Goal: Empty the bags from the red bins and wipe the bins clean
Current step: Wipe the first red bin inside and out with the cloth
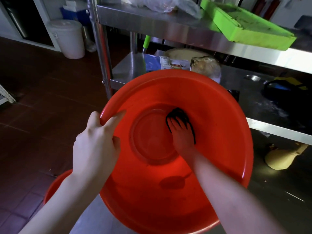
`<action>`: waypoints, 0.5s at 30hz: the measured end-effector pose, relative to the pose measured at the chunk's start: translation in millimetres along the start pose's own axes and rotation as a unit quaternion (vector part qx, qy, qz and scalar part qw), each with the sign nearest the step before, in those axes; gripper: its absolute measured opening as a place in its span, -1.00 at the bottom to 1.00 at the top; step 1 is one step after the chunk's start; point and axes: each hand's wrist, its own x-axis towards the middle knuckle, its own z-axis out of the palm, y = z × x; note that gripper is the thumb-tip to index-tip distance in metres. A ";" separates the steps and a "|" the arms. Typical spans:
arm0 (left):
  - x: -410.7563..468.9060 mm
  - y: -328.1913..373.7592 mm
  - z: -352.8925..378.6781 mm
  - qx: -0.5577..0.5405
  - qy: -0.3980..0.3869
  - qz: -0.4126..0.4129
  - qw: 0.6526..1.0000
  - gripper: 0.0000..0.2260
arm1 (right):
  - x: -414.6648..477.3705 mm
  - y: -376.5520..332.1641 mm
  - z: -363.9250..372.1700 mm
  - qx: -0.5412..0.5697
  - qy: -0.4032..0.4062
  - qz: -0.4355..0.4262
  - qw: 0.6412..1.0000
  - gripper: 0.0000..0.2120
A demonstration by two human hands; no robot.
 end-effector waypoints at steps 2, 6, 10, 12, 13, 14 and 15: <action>0.5 -2.0 0.1 -0.002 -0.003 0.000 1.000 -0.39 | 6.5 -3.6 -13.5 0.047 0.053 -0.036 0.997 -0.30; -3.1 -6.7 -0.1 -0.009 0.000 0.003 1.000 -0.40 | 12.5 -20.5 -40.0 0.150 0.169 -0.118 0.967 -0.38; -4.4 -10.8 0.0 -0.012 -0.001 0.009 1.000 -0.40 | 12.4 -33.0 -23.2 0.084 0.140 -0.160 0.974 -0.40; -3.1 -13.7 0.4 -0.013 -0.002 0.013 1.000 -0.39 | 16.8 -35.0 -9.9 0.035 0.029 -0.118 0.992 -0.33; -2.0 -15.5 0.7 -0.014 -0.003 0.016 1.000 -0.39 | 20.2 -37.6 -4.5 0.035 -0.006 -0.087 0.996 -0.32; -0.9 -17.5 1.2 -0.015 -0.003 0.020 1.000 -0.38 | 25.2 -41.9 -0.8 0.050 -0.014 -0.063 0.997 -0.31; 0.2 -19.2 1.9 -0.016 -0.004 0.023 1.000 -0.38 | 30.5 -48.1 0.3 0.077 -0.012 -0.043 0.996 -0.31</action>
